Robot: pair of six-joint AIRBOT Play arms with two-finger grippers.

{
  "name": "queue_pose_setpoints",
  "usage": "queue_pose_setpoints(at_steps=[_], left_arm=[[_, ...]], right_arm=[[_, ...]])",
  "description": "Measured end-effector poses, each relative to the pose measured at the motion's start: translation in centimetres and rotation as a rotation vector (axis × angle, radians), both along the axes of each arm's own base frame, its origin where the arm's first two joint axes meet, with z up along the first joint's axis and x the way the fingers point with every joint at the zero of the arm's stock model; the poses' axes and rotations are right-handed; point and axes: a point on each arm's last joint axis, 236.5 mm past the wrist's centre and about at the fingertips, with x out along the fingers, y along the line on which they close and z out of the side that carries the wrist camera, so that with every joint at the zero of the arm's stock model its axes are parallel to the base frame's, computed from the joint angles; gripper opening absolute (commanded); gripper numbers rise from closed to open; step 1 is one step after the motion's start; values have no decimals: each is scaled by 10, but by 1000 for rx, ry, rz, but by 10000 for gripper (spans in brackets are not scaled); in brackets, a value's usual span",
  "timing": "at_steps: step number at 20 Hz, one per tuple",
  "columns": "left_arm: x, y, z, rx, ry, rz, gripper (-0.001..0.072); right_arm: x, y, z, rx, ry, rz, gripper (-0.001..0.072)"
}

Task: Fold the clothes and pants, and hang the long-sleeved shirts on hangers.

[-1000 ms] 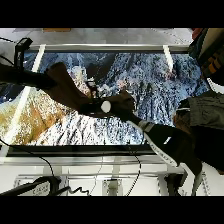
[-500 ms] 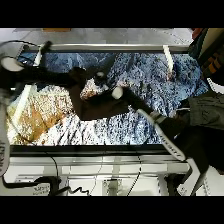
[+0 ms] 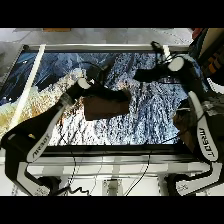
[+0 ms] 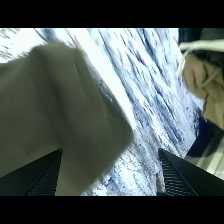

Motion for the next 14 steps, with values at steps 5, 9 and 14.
queue_pose_setpoints(at_steps=[5, 9, 14], left_arm=[[16, 14, 5, -10, -13, 47, 689], [43, 68, 31, -26, -24, 120, 688], [51, 126, 42, -25, 21, 152, 688]], right_arm=[[-18, -65, -54, -54, 196, -59, 531], [-43, -42, -121, 70, 418, 6, 674], [-38, 38, -164, 335, 497, 47, 700]])
